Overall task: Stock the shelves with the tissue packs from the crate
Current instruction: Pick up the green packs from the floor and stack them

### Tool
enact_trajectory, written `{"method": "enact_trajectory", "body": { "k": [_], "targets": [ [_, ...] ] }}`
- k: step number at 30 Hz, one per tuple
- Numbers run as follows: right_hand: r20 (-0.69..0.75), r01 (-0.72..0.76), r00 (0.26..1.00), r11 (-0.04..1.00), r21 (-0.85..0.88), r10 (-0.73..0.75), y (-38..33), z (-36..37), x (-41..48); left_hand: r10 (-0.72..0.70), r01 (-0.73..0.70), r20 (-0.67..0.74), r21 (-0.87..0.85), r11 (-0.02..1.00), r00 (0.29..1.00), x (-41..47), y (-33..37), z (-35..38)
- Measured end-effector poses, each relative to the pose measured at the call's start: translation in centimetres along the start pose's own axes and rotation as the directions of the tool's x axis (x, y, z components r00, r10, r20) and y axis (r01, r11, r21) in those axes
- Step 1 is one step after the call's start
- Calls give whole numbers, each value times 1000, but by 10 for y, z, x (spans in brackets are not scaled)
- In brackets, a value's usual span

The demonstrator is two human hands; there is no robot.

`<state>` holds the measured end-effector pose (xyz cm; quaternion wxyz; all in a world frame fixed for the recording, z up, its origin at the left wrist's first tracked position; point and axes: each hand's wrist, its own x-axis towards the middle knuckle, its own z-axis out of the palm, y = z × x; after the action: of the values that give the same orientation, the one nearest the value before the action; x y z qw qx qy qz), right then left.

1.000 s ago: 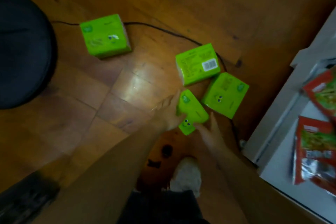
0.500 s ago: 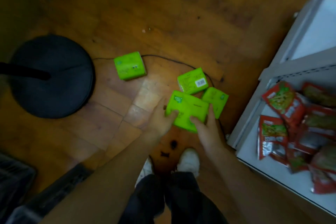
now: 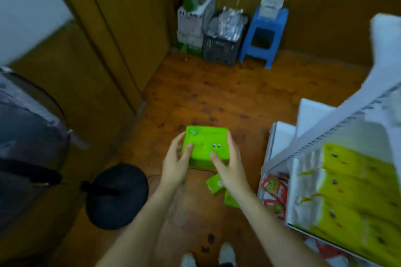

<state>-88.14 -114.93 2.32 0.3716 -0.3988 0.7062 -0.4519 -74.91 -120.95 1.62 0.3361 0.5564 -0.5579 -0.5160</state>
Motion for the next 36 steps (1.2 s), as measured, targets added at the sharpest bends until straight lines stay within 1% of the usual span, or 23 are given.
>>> {"method": "enact_trajectory", "body": {
  "k": [2,6,8,12,14,17,20,22,24,26,27,28,29,30,32,33,34,36],
  "targets": [
    [-11,117,993,992,-55,-118,-51,-26,0,68,-68,39,-14,998,997,-7,61,-7],
    [-34,232,971,969,-80,-235,-125,-76,-11,214,-205,116,-86,975,970,-27,149,-10],
    [-68,268,959,957,-113,-276,-148,-99,-26,296,-285,158,-92,954,942,-45,178,-9],
    [-144,348,920,928,-134,-365,-178,-152,-61,458,-461,202,-34,887,866,-89,228,3],
    [-158,389,900,912,-130,-406,-184,-185,-77,532,-543,207,-4,840,821,-111,253,20],
    [-187,417,877,894,-162,-443,-187,-243,-99,611,-627,226,0,779,759,-141,284,61],
    [-262,428,843,882,-199,-469,-181,-307,-117,634,-650,245,-22,760,733,-169,306,116],
    [-315,426,827,885,-189,-466,-171,-349,-129,659,-669,276,-70,740,700,-187,315,155],
    [-391,415,810,898,-145,-437,-155,-391,-139,670,-676,343,-120,727,659,-205,322,195],
    [-472,411,789,909,-68,-392,-133,-431,-150,646,-659,415,-134,740,641,-221,326,231],
    [-508,414,779,910,-21,-367,-121,-450,-155,627,-655,447,-112,747,638,-226,324,248],
    [-537,414,773,910,23,-338,-108,-466,-159,608,-671,469,-45,740,640,-228,321,264],
    [-560,407,768,912,52,-311,-94,-481,-163,588,-702,489,71,709,644,-229,317,279],
    [-578,388,765,920,63,-283,-79,-495,-166,546,-719,518,222,658,659,-228,312,292],
    [-598,320,769,946,54,-226,-49,-514,-166,376,-682,579,512,523,723,-228,304,310],
    [-597,280,777,959,46,-198,-35,-519,-165,302,-660,594,595,459,745,-228,299,316],
    [-587,234,791,972,32,-171,-21,-522,-162,262,-654,604,640,402,753,-228,295,321],
    [-537,149,832,989,-21,-137,3,-521,-156,248,-659,610,682,317,752,-231,290,325]
  ]
}}
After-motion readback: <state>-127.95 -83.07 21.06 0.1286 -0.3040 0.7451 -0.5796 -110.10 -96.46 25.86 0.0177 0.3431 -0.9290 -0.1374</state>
